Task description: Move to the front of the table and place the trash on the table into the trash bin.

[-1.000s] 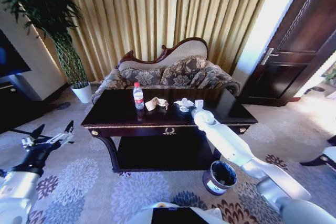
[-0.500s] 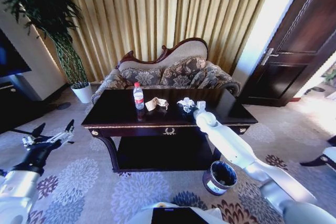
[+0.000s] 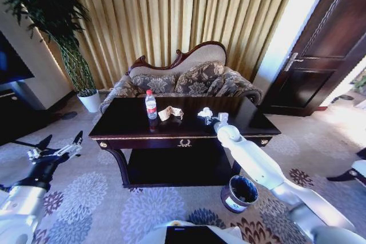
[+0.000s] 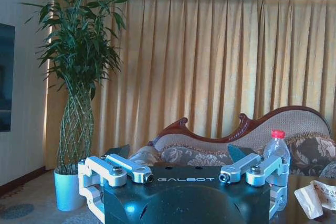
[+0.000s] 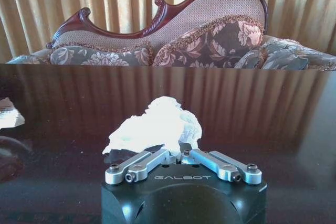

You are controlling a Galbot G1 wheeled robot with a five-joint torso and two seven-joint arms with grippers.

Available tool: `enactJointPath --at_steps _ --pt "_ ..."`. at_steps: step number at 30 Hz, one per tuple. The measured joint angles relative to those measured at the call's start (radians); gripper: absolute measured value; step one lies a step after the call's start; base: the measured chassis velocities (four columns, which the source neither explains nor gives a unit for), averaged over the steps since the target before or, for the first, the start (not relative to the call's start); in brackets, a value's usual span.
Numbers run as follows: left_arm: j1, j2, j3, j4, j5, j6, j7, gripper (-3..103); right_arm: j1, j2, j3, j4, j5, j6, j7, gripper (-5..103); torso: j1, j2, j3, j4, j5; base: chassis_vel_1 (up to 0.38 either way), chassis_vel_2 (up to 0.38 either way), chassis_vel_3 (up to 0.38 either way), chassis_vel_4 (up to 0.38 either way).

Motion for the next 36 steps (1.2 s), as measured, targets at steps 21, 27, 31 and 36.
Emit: enactJointPath --at_steps 21,27,31,36 --pt "-0.009 0.017 0.001 0.0 -0.007 -0.02 0.001 100 -0.178 -0.123 0.193 0.344 0.096 0.042 0.047 0 0.0 0.0 0.0 0.0001 0.0 0.0 0.0 0.0 0.0" --pt "-0.021 0.025 0.002 0.003 -0.02 -0.022 0.001 100 -0.297 -0.183 0.323 0.482 0.086 0.075 0.048 0 0.0 0.0 0.0 0.0002 0.0 0.0 0.0 0.0 0.0" --pt "-0.046 0.02 0.0 0.027 -0.022 -0.021 0.001 100 -0.411 -0.218 0.413 0.585 0.077 0.121 0.048 0 0.0 0.0 0.0 0.0 -0.0002 0.0 0.0 0.0 0.0" --pt "-0.033 0.045 -0.014 0.038 -0.034 -0.023 0.013 100 -0.534 -0.238 0.488 0.66 0.063 0.139 0.05 0 0.0 0.0 0.0 0.0001 -0.0002 0.0 0.0 0.0 0.0"
